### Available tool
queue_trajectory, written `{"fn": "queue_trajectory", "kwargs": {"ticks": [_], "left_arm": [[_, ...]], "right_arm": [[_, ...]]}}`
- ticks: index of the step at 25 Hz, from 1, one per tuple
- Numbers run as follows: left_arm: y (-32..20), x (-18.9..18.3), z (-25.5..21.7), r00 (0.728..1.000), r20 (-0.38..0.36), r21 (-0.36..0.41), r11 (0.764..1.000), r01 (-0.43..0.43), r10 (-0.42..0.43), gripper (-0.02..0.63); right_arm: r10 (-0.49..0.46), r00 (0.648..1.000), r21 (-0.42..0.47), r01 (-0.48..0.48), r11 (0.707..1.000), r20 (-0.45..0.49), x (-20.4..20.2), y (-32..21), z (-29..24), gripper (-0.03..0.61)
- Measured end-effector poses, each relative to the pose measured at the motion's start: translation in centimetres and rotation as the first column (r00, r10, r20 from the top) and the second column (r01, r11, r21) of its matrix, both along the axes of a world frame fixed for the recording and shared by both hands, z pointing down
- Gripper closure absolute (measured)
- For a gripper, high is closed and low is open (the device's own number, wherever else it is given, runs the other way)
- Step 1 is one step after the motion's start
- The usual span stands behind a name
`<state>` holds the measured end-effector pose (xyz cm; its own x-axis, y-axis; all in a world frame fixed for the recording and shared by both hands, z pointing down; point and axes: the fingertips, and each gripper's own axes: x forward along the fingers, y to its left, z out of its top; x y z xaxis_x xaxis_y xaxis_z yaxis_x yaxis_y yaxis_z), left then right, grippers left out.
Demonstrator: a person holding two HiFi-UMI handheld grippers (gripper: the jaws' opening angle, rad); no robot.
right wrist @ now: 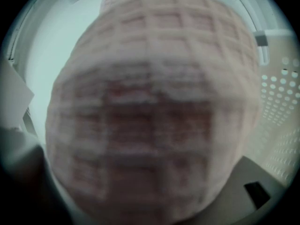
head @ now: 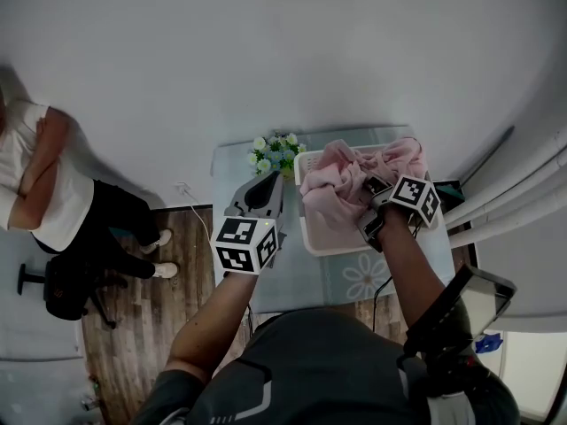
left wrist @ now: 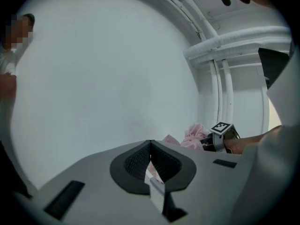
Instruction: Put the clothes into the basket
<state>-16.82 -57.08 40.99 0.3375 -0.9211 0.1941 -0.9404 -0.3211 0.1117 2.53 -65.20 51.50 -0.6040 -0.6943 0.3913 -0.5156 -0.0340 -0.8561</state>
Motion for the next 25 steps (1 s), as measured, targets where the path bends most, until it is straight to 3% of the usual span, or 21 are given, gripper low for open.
{"fn": "queue_trajectory", "kwargs": {"ticks": [8, 13, 25], "left_arm": [[-2.3, -0.4, 2.3, 1.000, -0.004, -0.028, 0.999, -0.031, 0.031, 0.604], [-3.0, -0.6, 3.2, 0.999, -0.012, -0.040, 0.998, -0.039, 0.039, 0.604], [-3.9, -1.7, 5.4, 0.999, -0.017, -0.077, 0.996, -0.048, 0.047, 0.604]], "right_arm": [[0.085, 0.996, -0.174, -0.088, 0.981, -0.024, 0.1, -1.9, 6.1, 0.258], [0.085, 0.995, -0.242, -0.097, 0.966, -0.058, 0.1, -2.4, 8.9, 0.258], [0.114, 0.991, -0.418, -0.133, 0.899, -0.071, -0.2, -2.9, 15.3, 0.258]]}}
